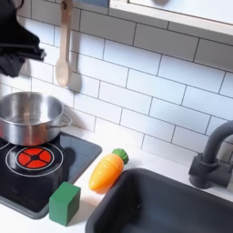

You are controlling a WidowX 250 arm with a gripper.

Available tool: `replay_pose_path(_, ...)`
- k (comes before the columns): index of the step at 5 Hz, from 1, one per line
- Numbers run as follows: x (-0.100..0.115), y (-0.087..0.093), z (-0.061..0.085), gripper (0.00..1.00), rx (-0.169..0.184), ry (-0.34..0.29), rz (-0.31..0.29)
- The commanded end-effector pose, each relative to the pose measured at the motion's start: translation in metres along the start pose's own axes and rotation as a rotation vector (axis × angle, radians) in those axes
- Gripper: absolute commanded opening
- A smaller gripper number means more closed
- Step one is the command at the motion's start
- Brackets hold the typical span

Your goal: Push button

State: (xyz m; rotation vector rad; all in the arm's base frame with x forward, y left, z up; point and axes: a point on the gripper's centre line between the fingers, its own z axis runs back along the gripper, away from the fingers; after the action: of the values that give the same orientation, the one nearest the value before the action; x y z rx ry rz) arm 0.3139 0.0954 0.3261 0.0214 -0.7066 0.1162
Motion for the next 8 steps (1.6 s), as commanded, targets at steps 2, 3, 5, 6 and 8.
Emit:
replay_pose_path(2, 0.04, 0.009, 0.006, 0.0, 0.019, -0.086, -0.037)
replay_pose_path(3, 0.053, 0.019, 0.01, 0.0, 0.035, -0.122, -0.042)
replay_pose_path(5, 0.068, 0.033, 0.008, 0.0, 0.041, -0.16, -0.046)
replay_pose_path(6, 0.074, 0.034, 0.006, 0.0, 0.036, -0.167, -0.052)
replay_pose_path(8, 0.093, 0.035, 0.006, 0.0, 0.045, -0.209, -0.066)
